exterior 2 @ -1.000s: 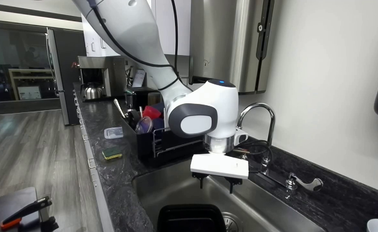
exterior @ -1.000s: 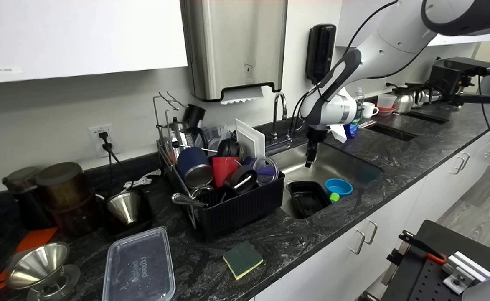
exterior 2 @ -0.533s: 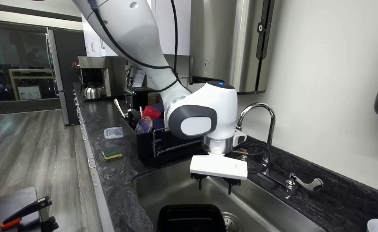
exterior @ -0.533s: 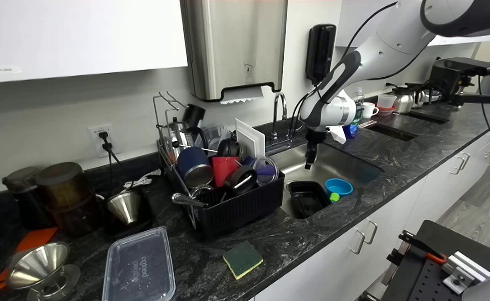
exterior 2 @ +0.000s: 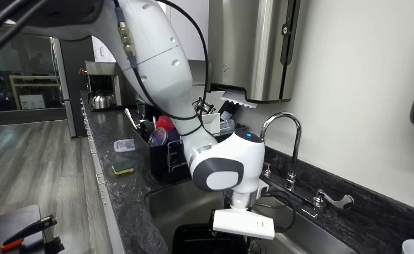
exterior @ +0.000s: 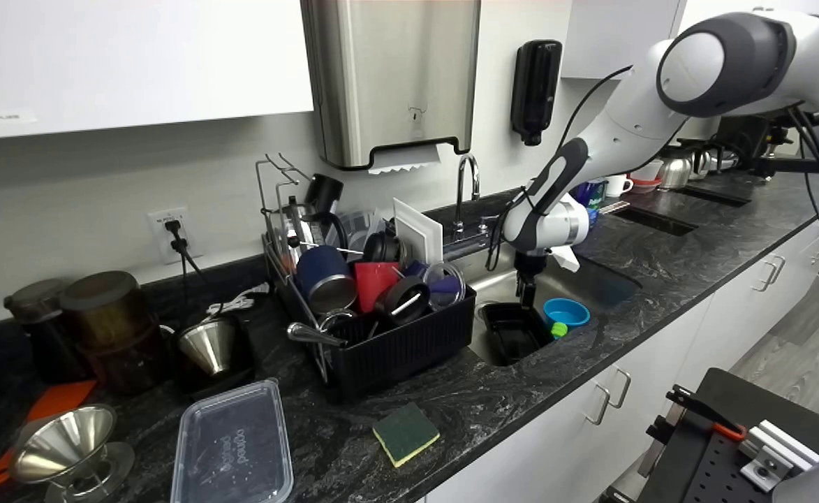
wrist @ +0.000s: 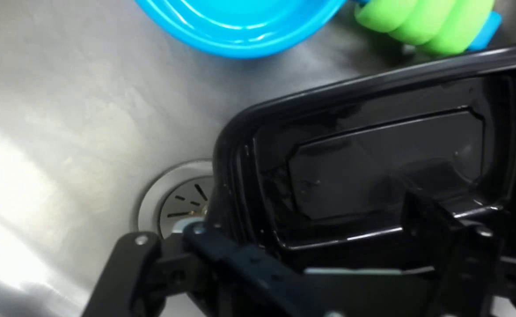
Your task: Put the black box in the sink on the dish rack
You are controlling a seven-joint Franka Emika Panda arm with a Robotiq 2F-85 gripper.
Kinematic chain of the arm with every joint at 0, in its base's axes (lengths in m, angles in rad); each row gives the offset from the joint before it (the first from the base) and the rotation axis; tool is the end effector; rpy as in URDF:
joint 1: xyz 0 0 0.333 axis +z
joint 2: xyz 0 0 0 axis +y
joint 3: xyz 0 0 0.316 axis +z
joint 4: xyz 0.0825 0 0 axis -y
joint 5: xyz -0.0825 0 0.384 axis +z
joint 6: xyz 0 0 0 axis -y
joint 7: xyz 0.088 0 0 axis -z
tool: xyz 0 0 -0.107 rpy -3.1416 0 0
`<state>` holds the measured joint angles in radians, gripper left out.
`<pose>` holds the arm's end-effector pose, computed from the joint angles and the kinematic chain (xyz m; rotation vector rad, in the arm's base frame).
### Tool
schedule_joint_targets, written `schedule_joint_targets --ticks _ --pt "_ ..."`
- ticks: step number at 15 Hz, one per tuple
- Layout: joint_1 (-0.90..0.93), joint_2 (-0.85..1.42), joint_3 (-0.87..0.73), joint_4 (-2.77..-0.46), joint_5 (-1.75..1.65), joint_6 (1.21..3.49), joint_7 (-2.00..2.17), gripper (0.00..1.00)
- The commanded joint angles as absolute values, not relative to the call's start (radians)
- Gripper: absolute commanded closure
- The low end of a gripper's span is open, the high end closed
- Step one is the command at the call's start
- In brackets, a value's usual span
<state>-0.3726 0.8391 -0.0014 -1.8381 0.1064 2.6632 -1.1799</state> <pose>0.5782 -0.2302 0.0681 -2.9039 -1.0790 -0.0359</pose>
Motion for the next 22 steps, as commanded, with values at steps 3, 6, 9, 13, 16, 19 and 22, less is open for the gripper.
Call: schedule_joint_targets --ticks 3,6,9,13,16,19,22 --pt "-0.465 0.945 0.060 -1.702 0.043 2.648 -1.297 0.00" --pt "-0.485 0.986 0.072 -1.649 0.038 2.637 -1.345 0.00" --pt "-0.492 1.022 0.074 -1.617 0.039 2.627 -1.374 0.00" --pt "-0.491 1.055 0.070 -1.591 0.039 2.635 -1.381 0.40" --pt "-0.491 1.062 0.067 -1.582 0.037 2.637 -1.382 0.63" --pt "-0.490 1.061 0.067 -1.581 0.036 2.643 -1.383 0.82" --pt "-0.487 1.042 0.066 -1.589 0.038 2.655 -1.376 0.98"
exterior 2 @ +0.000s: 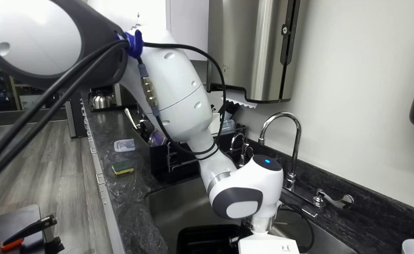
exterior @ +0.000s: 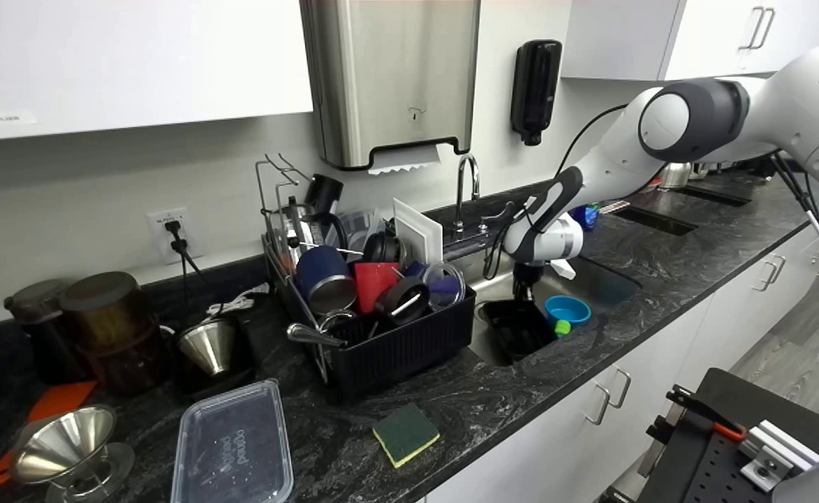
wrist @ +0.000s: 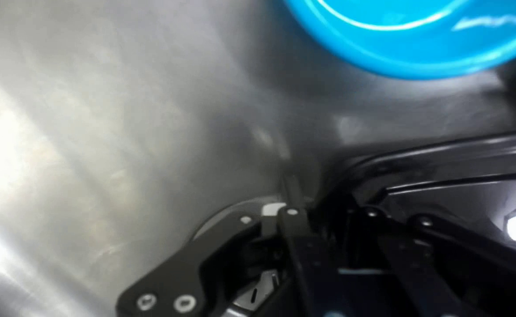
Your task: Put the black box in the sink on the dish rack
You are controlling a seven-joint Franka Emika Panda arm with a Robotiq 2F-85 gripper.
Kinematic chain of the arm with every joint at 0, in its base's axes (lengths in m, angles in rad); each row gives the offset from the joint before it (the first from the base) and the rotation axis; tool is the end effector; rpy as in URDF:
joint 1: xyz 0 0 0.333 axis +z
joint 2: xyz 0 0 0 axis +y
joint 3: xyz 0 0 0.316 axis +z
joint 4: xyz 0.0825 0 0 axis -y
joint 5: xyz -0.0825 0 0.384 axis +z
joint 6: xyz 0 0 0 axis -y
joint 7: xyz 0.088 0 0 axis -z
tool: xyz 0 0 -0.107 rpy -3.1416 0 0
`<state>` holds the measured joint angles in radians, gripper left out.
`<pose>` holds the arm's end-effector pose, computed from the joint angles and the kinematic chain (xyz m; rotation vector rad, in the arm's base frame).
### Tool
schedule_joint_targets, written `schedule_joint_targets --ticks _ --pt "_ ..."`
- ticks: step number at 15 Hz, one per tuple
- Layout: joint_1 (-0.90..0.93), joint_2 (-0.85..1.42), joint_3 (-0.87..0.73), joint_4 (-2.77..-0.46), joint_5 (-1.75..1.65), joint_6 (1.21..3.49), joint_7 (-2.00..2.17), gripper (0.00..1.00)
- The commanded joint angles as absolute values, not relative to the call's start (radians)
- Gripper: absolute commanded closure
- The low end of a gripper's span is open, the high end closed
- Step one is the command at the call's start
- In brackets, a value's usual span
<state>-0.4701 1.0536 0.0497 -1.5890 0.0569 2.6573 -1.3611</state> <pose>0.6020 -0.2740 0.0147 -2.8215 -1.3027 -0.0991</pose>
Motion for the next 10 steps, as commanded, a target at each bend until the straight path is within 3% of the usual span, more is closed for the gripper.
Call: schedule_joint_targets --ticks 1,10 --pt "-0.488 1.030 0.067 -1.595 0.040 2.661 -1.374 0.96" --pt "-0.568 0.870 0.147 -1.696 0.102 2.696 -1.415 0.99"
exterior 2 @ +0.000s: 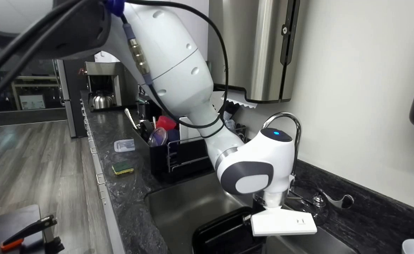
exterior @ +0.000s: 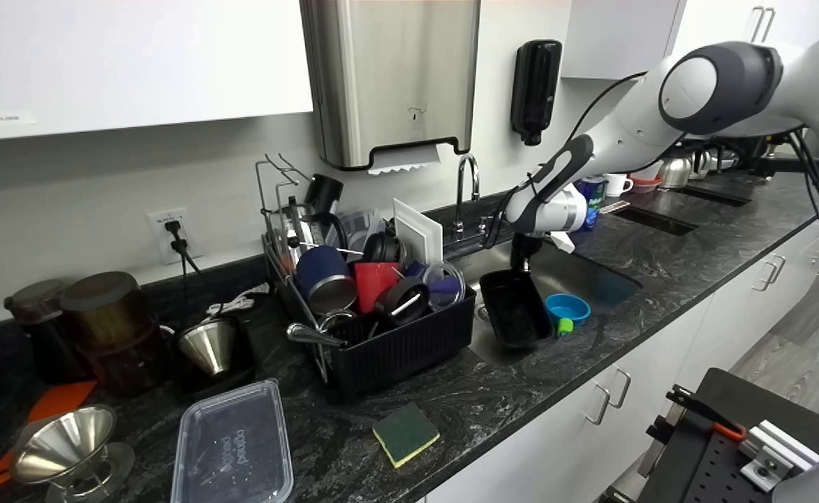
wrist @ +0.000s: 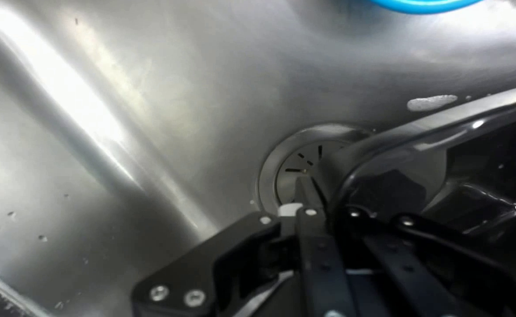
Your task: Put the black box in the sink on the dish rack
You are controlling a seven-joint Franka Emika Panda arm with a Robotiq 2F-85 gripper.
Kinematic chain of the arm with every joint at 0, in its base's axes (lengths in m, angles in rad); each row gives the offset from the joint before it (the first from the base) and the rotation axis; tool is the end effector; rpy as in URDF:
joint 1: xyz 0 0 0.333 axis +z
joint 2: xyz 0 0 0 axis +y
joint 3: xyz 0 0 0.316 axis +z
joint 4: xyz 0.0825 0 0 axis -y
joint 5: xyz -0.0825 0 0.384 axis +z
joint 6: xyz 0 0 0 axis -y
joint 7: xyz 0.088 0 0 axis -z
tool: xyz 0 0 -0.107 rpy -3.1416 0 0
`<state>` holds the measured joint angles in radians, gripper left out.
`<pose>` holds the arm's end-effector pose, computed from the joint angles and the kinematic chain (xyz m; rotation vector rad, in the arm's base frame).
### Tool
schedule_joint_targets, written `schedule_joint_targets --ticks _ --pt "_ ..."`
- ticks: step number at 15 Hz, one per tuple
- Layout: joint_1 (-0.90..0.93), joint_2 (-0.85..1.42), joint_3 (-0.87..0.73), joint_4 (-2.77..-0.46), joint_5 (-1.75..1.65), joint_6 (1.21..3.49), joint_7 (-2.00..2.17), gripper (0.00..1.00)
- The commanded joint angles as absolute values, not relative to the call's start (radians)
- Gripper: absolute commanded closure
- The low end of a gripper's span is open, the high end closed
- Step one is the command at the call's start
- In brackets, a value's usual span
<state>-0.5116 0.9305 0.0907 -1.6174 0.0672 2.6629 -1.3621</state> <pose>0.6225 -0.2887 0.0891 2.8356 1.2708 0.2412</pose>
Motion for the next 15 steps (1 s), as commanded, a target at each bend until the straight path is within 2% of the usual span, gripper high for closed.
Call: schedule_joint_targets --ticks 1,15 --pt "-0.591 0.848 0.169 -1.719 0.117 2.702 -1.430 0.99" --pt "-0.901 0.587 0.459 -1.962 0.523 2.645 -1.913 0.99"
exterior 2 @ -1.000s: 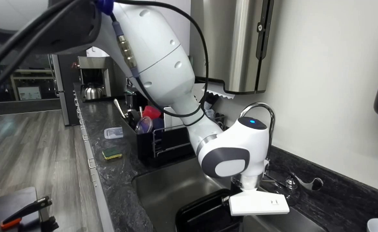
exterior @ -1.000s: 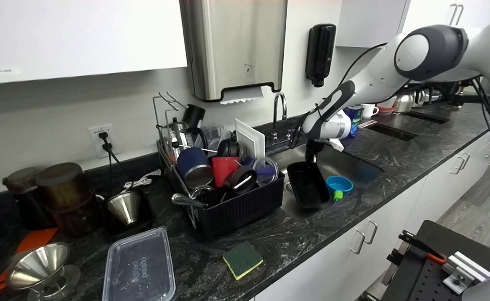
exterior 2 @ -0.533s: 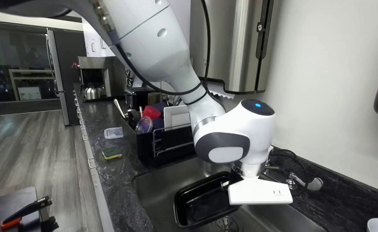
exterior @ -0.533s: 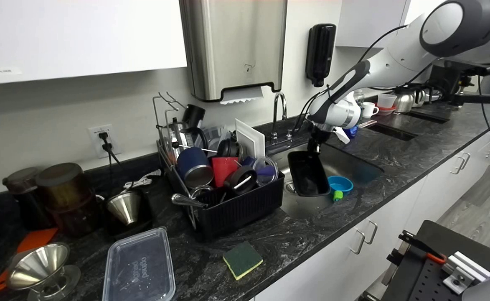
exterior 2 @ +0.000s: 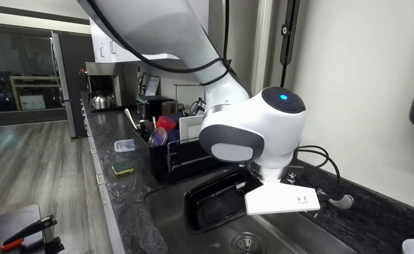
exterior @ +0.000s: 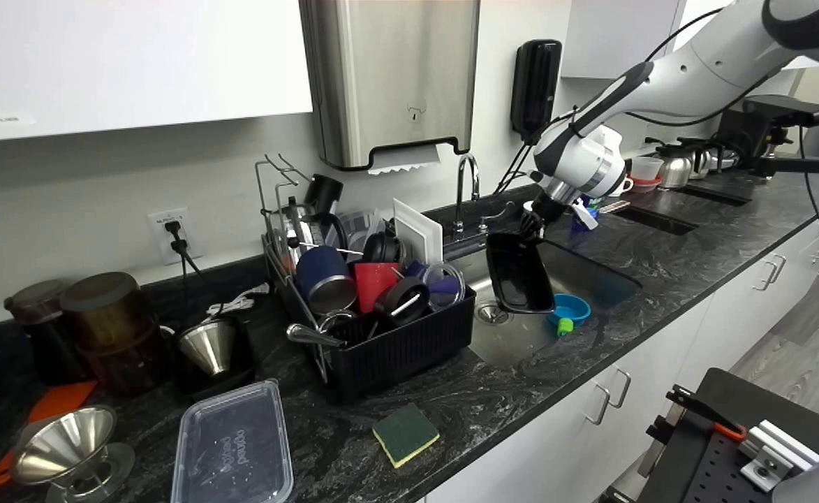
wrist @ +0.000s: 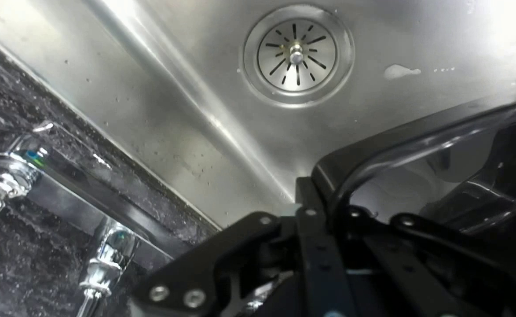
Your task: Put the black box in the sink on the dish rack
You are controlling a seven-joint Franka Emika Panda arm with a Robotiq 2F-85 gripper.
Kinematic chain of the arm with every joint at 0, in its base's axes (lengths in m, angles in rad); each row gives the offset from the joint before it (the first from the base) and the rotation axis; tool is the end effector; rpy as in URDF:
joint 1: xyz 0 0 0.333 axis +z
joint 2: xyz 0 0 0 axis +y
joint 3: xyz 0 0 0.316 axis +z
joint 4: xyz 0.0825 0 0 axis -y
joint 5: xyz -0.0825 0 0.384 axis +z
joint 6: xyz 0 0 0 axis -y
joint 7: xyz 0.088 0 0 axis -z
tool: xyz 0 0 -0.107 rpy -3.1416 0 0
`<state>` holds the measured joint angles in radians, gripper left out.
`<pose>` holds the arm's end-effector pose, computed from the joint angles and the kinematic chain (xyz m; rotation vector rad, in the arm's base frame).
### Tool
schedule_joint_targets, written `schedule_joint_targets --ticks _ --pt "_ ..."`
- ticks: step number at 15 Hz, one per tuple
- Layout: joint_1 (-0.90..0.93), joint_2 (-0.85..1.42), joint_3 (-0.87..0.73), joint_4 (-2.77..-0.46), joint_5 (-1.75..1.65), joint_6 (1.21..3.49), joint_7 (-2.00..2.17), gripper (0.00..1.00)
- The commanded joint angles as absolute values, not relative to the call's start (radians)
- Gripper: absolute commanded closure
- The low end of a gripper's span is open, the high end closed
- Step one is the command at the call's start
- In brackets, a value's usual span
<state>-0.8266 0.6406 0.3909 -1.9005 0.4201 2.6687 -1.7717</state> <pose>0.5728 -0.2958 0.1952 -2.7009 -1.2737 -0.6921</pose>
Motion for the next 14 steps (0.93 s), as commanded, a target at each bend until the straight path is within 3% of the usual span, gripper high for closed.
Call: schedule_joint_targets --ticks 1,5,14 --pt "-0.918 0.571 0.471 -1.972 0.565 2.625 -1.961 0.99" --pt "-0.944 0.497 0.460 -2.005 0.743 2.488 -2.175 0.99" --pt "-0.772 0.336 0.143 -2.071 0.938 2.086 -2.462 0.99"
